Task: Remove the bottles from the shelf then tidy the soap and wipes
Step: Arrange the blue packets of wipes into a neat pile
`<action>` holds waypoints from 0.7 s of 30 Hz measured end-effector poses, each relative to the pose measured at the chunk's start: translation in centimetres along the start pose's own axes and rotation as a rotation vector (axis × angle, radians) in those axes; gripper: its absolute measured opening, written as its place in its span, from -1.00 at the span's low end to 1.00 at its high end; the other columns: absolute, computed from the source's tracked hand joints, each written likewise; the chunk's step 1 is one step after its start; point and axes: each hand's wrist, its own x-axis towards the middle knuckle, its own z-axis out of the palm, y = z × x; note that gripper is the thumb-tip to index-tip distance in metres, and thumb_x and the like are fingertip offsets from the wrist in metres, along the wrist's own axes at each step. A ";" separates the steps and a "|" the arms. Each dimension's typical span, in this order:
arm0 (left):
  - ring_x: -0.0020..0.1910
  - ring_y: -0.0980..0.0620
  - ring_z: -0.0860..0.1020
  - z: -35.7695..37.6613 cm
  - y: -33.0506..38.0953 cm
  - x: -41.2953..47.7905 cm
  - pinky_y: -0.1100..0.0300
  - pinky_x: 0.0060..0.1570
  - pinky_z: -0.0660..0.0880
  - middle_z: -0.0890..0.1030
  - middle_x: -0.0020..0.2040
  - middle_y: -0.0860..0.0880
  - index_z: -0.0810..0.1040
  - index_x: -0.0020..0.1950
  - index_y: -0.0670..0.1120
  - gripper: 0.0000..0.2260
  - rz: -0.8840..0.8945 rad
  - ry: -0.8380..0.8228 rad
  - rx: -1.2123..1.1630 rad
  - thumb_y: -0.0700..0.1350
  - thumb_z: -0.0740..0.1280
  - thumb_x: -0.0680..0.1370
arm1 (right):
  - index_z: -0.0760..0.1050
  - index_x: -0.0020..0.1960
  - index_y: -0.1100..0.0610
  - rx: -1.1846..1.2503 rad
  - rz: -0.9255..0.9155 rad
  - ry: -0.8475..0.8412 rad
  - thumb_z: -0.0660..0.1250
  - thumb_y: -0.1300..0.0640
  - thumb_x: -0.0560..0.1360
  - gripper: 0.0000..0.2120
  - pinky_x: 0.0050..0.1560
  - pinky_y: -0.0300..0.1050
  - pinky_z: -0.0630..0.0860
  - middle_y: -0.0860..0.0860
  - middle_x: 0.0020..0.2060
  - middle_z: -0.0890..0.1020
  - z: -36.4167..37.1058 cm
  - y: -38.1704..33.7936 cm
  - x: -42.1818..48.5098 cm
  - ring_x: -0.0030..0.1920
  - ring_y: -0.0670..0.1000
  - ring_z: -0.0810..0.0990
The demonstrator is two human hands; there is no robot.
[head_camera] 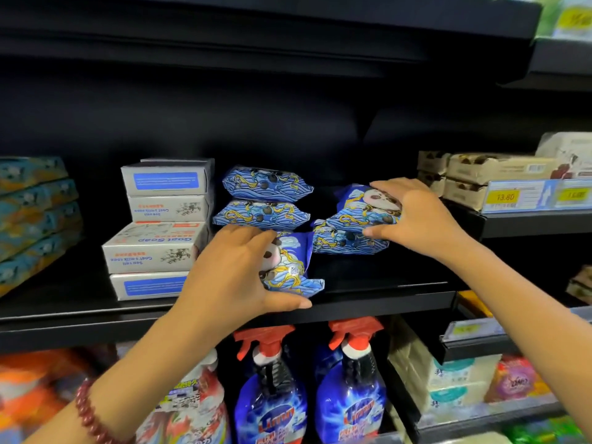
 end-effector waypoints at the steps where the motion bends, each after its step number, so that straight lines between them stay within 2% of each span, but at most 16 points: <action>1: -0.01 -0.09 0.58 -0.2 0.2 -0.3 0.24 -0.01 0.35 0.63 -0.04 0.00 0.61 0.12 -0.14 -0.13 0.000 0.006 -0.008 0.52 0.19 0.14 | 0.33 0.40 0.11 0.009 -0.003 -0.020 0.55 -0.01 0.27 -0.23 0.22 -0.13 0.26 0.04 0.25 0.46 0.3 0.1 0.9 0.29 0.06 0.34; 3: -0.08 -0.09 0.58 -0.4 0.5 -0.6 0.30 -0.05 0.31 0.62 -0.08 0.00 0.61 0.06 -0.16 -0.17 -0.007 0.017 -0.027 0.50 0.21 0.16 | 0.32 0.41 0.09 0.017 0.006 -0.085 0.55 -0.02 0.28 -0.22 0.26 -0.11 0.28 0.04 0.26 0.45 1.1 0.2 2.6 0.30 0.07 0.34; 5: -0.10 -0.11 0.58 -0.5 0.7 -0.8 0.29 -0.04 0.28 0.62 -0.08 -0.02 0.61 0.08 -0.19 -0.17 -0.014 0.023 -0.028 0.48 0.23 0.18 | 0.33 0.41 0.09 0.043 0.000 -0.149 0.55 -0.01 0.28 -0.23 0.28 -0.09 0.34 0.05 0.26 0.47 2.1 0.1 3.8 0.27 0.07 0.40; 8: -0.09 -0.07 0.56 -0.5 0.9 -0.9 0.29 -0.03 0.29 0.62 -0.09 -0.02 0.60 0.10 -0.21 -0.17 -0.017 0.019 -0.049 0.46 0.24 0.19 | 0.36 0.39 0.15 0.157 -0.028 -0.186 0.56 0.08 0.28 -0.25 0.24 -0.17 0.38 0.06 0.25 0.50 3.3 0.2 4.8 0.24 0.04 0.48; 11: -0.09 0.05 0.43 -0.4 0.9 -0.9 0.30 -0.07 0.28 0.61 -0.12 -0.01 0.61 -0.02 -0.20 -0.23 -0.022 0.033 -0.094 0.46 0.24 0.19 | 0.40 0.35 0.16 0.222 -0.025 -0.223 0.55 0.10 0.30 -0.33 0.14 -0.28 0.36 0.02 0.22 0.53 3.7 0.8 5.0 0.19 -0.02 0.51; 14: -0.11 0.07 0.40 -0.2 1.0 -0.9 0.30 -0.09 0.27 0.61 -0.14 -0.02 0.60 -0.04 -0.20 -0.23 -0.033 0.055 -0.090 0.47 0.24 0.19 | 0.44 0.31 0.14 0.224 -0.017 -0.243 0.54 0.09 0.32 -0.40 0.06 -0.29 0.36 -0.01 0.14 0.56 3.7 1.2 4.6 0.06 -0.10 0.51; 16: -0.09 0.07 0.40 -0.2 1.1 -0.7 0.31 -0.05 0.27 0.62 -0.11 -0.02 0.60 0.02 -0.21 -0.21 -0.018 0.080 -0.082 0.46 0.24 0.19 | 0.45 0.31 0.12 0.179 -0.022 -0.226 0.52 0.05 0.33 -0.41 0.06 -0.26 0.37 -0.03 0.12 0.56 3.9 1.2 4.3 0.08 -0.06 0.51; 18: -0.06 0.08 0.40 -0.3 1.3 -0.4 0.32 -0.01 0.25 0.63 -0.09 -0.03 0.60 0.07 -0.21 -0.18 0.001 0.094 -0.068 0.46 0.24 0.18 | 0.41 0.35 0.09 0.096 -0.014 -0.192 0.51 -0.01 0.34 -0.37 0.17 -0.16 0.39 -0.01 0.19 0.53 3.9 1.0 3.8 0.20 0.01 0.48; 21: -0.08 0.07 0.45 -0.9 2.1 0.8 0.36 -0.13 0.30 0.63 -0.12 -0.02 0.61 0.07 -0.20 -0.19 0.011 0.122 -0.067 0.46 0.25 0.17 | 0.37 0.38 0.06 0.101 0.011 -0.019 0.49 -0.01 0.36 -0.36 0.34 -0.08 0.31 0.00 0.31 0.45 2.8 0.4 1.7 0.32 0.01 0.38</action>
